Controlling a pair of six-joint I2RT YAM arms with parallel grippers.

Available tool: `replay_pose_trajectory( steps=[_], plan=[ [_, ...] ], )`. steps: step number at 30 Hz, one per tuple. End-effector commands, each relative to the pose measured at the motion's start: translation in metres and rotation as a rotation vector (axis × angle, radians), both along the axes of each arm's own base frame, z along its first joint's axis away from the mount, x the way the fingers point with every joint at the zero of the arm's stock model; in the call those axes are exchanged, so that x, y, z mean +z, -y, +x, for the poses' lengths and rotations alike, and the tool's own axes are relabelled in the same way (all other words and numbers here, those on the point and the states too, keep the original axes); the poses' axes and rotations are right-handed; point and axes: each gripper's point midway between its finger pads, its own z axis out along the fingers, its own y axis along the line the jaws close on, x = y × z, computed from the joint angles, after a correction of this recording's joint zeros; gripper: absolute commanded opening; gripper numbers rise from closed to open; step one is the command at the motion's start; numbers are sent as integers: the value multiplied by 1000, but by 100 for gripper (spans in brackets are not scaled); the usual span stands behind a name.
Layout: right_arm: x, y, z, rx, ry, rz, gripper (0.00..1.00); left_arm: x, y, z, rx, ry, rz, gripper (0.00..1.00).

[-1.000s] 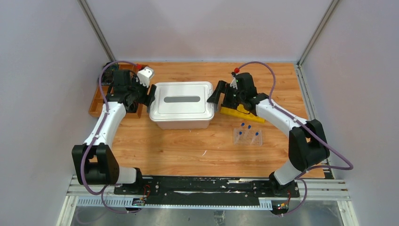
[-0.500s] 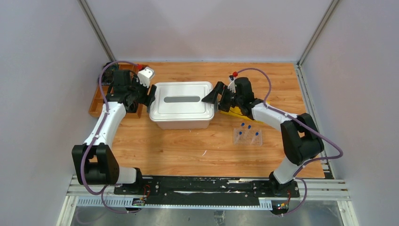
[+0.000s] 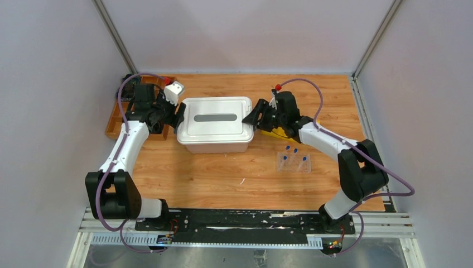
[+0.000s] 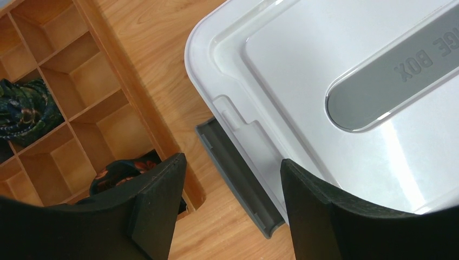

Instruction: Organize the chemistry lab equipment

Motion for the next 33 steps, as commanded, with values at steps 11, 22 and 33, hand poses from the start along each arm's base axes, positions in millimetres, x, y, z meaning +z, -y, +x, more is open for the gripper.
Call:
replay_pose_trajectory(
  steps=[11, 22, 33],
  plan=[
    [-7, 8, -8, -41, 63, -371, 48, 17, 10, -7, -66, 34, 9, 71],
    [9, 22, -8, -82, 109, -414, 53, 40, 2, -23, 78, -25, -128, 95],
    [8, 24, -16, -73, 120, -426, 53, 4, 13, -36, 116, -281, -413, 100]
  ],
)
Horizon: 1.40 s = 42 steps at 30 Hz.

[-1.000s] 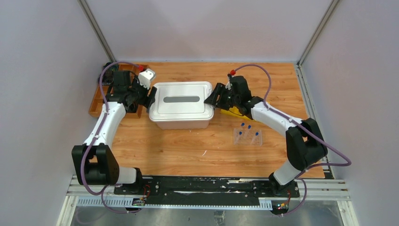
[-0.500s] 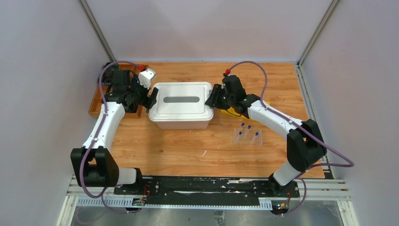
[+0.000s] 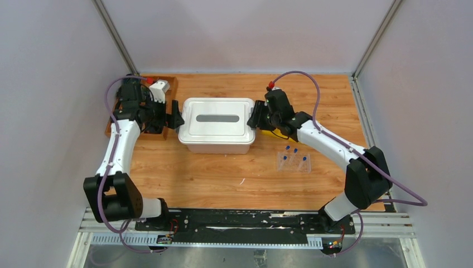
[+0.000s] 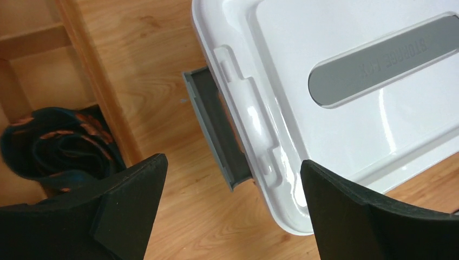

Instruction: Organize the chemistry lab equipment

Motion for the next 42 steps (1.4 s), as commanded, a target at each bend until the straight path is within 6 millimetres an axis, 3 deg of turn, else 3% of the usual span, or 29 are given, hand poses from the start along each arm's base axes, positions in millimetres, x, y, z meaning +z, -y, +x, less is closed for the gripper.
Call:
replay_pose_trajectory(
  steps=[1, 5, 14, 20, 25, 29, 36, 42],
  plan=[
    [-4, 3, -8, 14, -3, -43, 53, -16, 22, -7, -39, -123, -194, 100],
    [-9, -4, -9, 36, -19, -52, 53, -26, 36, -8, -85, -145, -287, 100],
    [-16, -10, -12, 70, -34, -72, 52, -50, 36, -2, -88, -186, -311, 99],
    [-17, -10, -12, 79, -35, -84, 51, -48, 40, -3, -90, -186, -351, 78],
    [-17, -10, -13, 82, -37, -86, 50, -25, 32, 8, -44, -96, -298, 66],
    [-16, -12, -12, 87, -39, -82, 50, -15, 34, 9, -42, -37, -291, 65],
    [-18, -13, -13, 93, -42, -85, 50, -37, 48, -2, -84, -107, -271, 68],
    [-16, -12, -13, 94, -36, -86, 50, -48, 44, -2, -79, -105, -180, 68]
  ],
)
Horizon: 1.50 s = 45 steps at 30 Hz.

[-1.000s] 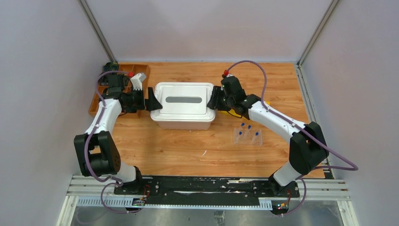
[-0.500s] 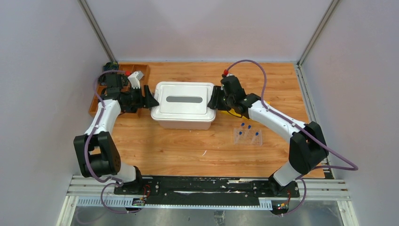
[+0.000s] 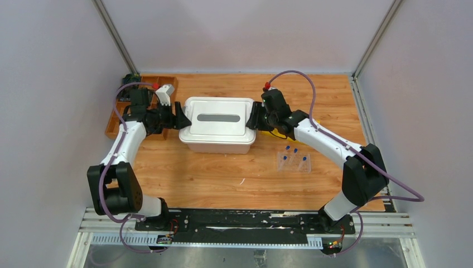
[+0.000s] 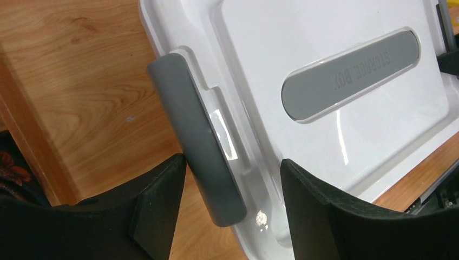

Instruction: Organize the chemistry lab equipment

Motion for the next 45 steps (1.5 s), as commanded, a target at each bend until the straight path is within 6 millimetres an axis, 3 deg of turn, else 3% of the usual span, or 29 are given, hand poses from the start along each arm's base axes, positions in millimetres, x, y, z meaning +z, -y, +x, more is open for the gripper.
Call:
replay_pose_trajectory(
  steps=[1, 4, 10, 20, 22, 27, 33, 39, 43, 45],
  plan=[
    [-9, -7, -9, 60, -14, -41, 49, -15, 8, -8, -49, -11, 74, 68],
    [-10, -8, -9, 63, -16, -41, 49, -23, 7, -7, -42, -9, 136, 65],
    [-4, -9, -9, 68, -4, -39, 49, -42, -6, -5, -12, -28, 238, 43],
    [14, -10, -4, 69, 31, -35, 50, -28, 1, -4, -39, 4, 239, 22],
    [12, -11, -3, 71, 29, -38, 50, -28, 11, -7, -66, 9, 247, 18],
    [12, -12, -2, 75, 24, -40, 50, -38, 11, -11, -66, -5, 282, 0],
    [13, -12, -1, 77, 25, -47, 51, -39, 19, -14, -76, -11, 273, 0],
    [10, -7, -3, 72, 21, -63, 53, -4, 7, 3, 7, 22, 259, 53],
    [10, -5, -4, 68, 21, -68, 53, 19, -6, 11, 66, 29, 143, 97],
    [9, -4, -4, 67, 22, -71, 53, 29, -11, 13, 83, 23, 71, 100]
  ],
)
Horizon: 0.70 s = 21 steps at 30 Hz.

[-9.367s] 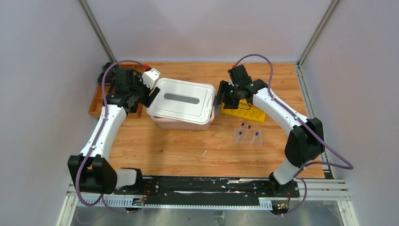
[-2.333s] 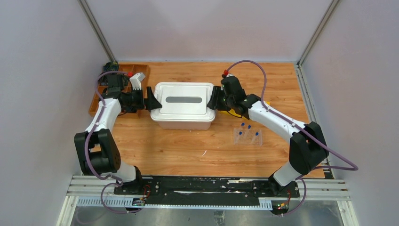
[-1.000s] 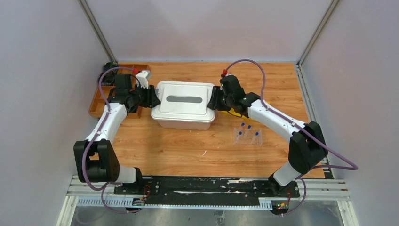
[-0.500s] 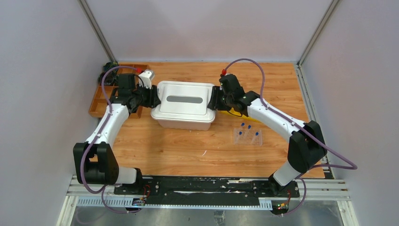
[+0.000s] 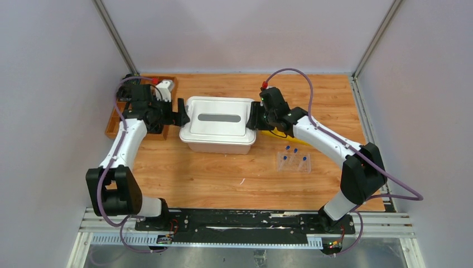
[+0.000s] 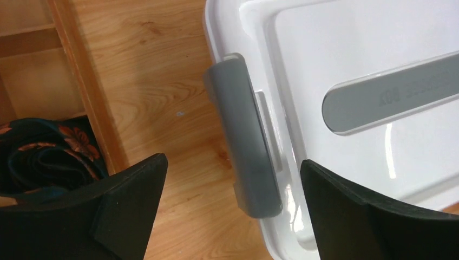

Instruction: Organize the chemistry lab equipment

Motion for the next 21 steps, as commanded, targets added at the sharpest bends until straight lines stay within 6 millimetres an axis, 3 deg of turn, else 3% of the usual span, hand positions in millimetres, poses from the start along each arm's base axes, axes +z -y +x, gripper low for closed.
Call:
replay_pose_trajectory(
  steps=[1, 4, 7, 11, 14, 17, 21],
  plan=[
    [8, -6, -2, 35, 33, -16, 53, 27, 4, 0, -15, -11, -193, 100],
    [7, -6, -3, 37, 30, -14, 53, 28, 5, -2, -13, -26, -293, 100],
    [8, -6, -3, 37, 31, -12, 53, 18, 17, -10, -50, -89, -399, 100],
    [9, -6, -3, 39, 33, -14, 53, 1, 23, -12, -52, -146, -453, 100],
    [11, -5, -4, 42, 38, -16, 54, 1, 23, -9, -60, -143, -449, 100],
    [24, -1, -2, 38, 71, -29, 67, 12, 17, -8, -70, -109, -391, 100],
    [61, 14, 5, 4, 178, -49, 96, 37, 3, -6, -78, -41, -259, 100]
  ],
)
